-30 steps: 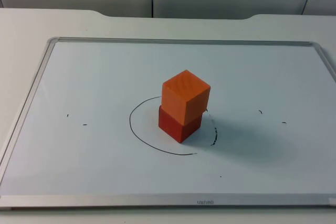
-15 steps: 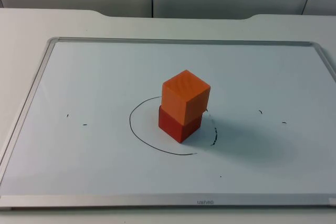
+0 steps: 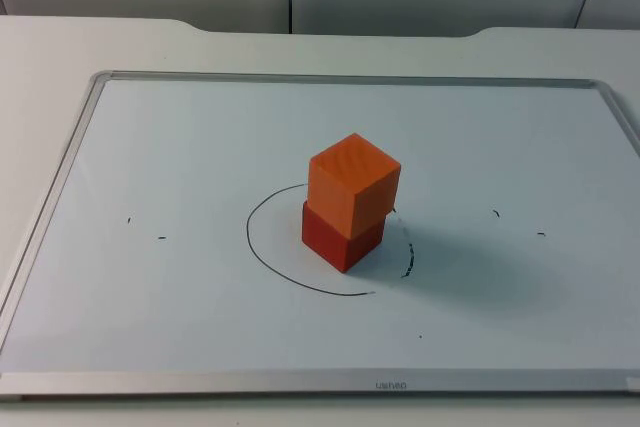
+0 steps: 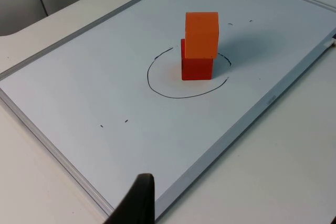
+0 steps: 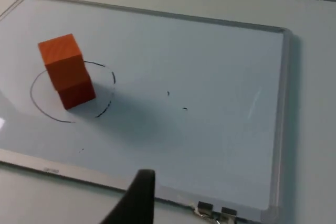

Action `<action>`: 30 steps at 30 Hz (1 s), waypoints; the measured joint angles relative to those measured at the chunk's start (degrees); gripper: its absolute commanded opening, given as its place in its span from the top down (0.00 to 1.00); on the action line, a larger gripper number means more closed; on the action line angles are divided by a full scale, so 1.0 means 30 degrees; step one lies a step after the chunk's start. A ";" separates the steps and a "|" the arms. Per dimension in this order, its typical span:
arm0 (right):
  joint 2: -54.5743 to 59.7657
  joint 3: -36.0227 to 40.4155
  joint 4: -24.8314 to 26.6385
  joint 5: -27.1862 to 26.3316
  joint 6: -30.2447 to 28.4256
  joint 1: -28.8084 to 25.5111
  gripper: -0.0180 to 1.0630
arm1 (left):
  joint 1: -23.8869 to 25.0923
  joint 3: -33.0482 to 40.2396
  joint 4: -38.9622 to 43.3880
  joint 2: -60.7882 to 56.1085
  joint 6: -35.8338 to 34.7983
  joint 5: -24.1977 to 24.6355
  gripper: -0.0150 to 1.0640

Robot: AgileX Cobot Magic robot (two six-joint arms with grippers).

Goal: Pick up one cube with the left hand and another cube with the right hand. First place the cube in the right hand at the target position, then stack the cube in the left hand on top.

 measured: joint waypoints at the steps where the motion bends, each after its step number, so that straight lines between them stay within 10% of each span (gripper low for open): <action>1: 0.0000 0.0000 0.0000 0.0000 0.0000 -0.0506 0.01 | 0.0000 0.0000 0.0000 0.0000 0.0000 0.0000 0.01; 17: 0.0000 0.0000 0.0000 0.0000 0.0042 -0.5422 0.01 | 0.0000 0.0000 0.0000 0.0000 0.0000 0.0000 0.01; 30: 0.0000 0.0000 0.0000 0.0000 0.0042 -0.5713 0.01 | 0.0000 0.0000 0.0000 0.0000 0.0000 0.0000 0.01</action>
